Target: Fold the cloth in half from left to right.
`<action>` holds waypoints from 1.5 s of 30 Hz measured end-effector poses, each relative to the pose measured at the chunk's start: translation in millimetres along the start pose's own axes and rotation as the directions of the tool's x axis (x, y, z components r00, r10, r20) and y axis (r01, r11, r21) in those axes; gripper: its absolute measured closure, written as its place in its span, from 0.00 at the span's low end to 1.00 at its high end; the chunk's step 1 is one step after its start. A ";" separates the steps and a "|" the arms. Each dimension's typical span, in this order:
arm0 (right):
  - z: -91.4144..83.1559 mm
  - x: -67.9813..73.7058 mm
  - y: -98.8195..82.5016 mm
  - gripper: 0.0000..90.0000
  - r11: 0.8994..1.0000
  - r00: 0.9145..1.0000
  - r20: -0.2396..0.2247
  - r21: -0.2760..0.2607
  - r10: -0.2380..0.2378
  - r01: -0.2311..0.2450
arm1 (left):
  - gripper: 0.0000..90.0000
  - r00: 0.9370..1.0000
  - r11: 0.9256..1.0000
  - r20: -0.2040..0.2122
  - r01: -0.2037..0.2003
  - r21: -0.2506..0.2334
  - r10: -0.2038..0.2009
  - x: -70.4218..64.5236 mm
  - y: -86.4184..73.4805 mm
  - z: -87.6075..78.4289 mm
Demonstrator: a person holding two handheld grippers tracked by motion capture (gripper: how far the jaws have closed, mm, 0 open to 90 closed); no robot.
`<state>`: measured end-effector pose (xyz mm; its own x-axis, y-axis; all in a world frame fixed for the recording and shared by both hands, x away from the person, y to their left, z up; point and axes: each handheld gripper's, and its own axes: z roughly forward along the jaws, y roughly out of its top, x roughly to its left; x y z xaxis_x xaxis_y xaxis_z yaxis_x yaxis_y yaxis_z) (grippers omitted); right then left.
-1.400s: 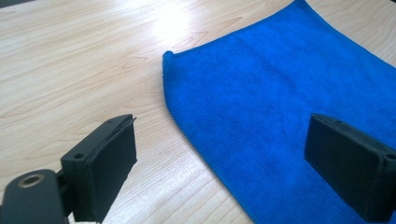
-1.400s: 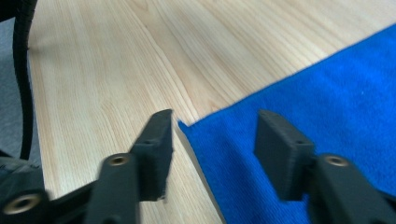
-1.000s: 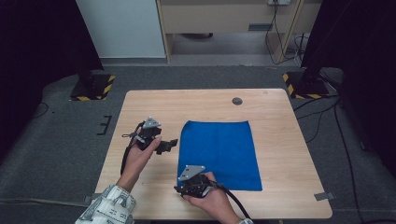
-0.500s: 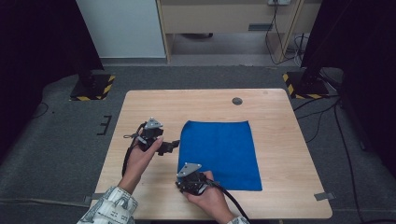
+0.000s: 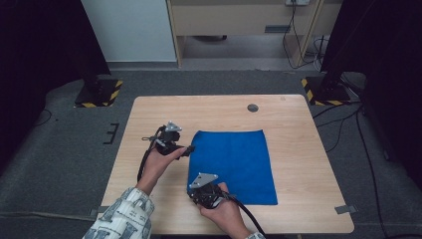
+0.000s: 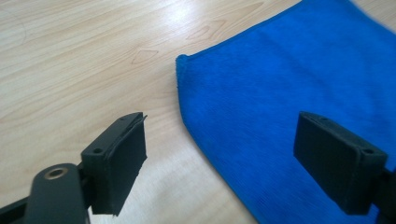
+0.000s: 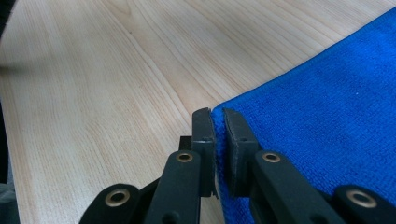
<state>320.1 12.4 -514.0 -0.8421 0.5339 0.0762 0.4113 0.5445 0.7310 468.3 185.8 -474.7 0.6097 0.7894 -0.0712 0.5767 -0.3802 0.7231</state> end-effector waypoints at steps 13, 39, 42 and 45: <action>-2.3 6.2 -4.0 0.94 1.000 0.999 0.031 -0.024 0.014 -0.013 | 0.43 0.998 0.999 -0.053 -0.038 0.019 0.039 11.6 9.5 54.1; -5.5 25.3 -8.6 0.97 1.000 0.996 0.089 -0.030 -0.008 0.011 | 0.97 0.997 0.999 -0.067 0.036 -0.018 -0.037 13.5 25.1 55.0; -9.4 28.5 -5.4 0.97 0.999 0.994 0.104 -0.041 -0.015 0.020 | 0.97 0.997 0.999 -0.062 0.046 -0.025 -0.048 14.2 29.5 49.1; -14.8 31.9 -1.4 0.97 0.998 0.993 0.117 -0.052 -0.021 0.027 | 0.97 0.996 0.997 -0.055 0.064 -0.046 -0.067 15.1 32.0 43.2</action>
<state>287.5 19.1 -502.5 -0.8040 0.5943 -0.0186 0.3697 0.5241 0.7672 519.4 164.8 -482.3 0.5392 0.8382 -0.0813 0.5892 -0.3065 0.7476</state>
